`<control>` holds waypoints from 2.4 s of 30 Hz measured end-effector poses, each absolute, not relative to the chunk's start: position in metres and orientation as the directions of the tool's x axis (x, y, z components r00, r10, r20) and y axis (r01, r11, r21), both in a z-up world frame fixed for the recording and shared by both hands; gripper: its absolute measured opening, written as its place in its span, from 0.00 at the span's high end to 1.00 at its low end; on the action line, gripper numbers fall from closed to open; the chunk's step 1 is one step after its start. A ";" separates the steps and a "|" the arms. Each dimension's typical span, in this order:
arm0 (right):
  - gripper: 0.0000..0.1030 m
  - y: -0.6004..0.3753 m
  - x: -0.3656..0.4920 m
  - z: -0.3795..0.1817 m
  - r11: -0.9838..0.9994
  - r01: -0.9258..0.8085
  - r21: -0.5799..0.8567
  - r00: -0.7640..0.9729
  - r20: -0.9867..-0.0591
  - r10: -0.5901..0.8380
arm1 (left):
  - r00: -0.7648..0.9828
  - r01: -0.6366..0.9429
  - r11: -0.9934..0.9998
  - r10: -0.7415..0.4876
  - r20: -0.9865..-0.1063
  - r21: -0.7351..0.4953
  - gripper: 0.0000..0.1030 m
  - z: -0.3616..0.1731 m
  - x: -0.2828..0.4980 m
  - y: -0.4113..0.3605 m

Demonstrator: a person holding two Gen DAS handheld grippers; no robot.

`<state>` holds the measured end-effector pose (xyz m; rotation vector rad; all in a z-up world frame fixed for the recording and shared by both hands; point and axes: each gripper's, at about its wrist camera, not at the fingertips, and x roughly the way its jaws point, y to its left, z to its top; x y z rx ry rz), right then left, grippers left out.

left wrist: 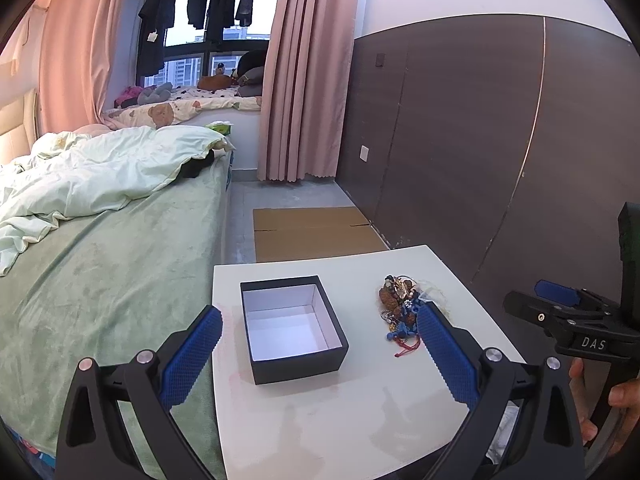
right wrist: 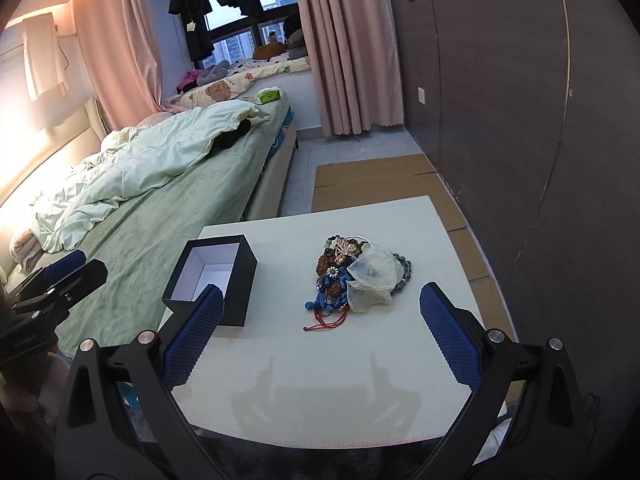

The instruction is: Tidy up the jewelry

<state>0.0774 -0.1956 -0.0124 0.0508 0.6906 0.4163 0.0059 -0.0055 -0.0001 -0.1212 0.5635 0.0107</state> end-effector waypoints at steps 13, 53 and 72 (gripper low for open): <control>0.05 -0.184 0.064 -0.011 0.917 -0.383 0.109 0.716 -0.592 0.369 | 0.851 -0.025 0.993 -0.040 -0.524 -0.117 0.08 0.000 0.001 -0.010; 0.05 -0.185 0.067 -0.012 0.927 -0.317 0.200 0.722 -0.583 0.372 | 0.839 -0.057 0.986 -0.037 -0.543 -0.156 0.08 -0.005 0.004 0.006; 0.05 -0.217 0.135 -0.047 0.930 -0.095 0.356 0.611 -0.716 0.337 | 0.826 -0.034 0.973 -0.100 -0.554 -0.227 0.13 -0.018 0.060 -0.002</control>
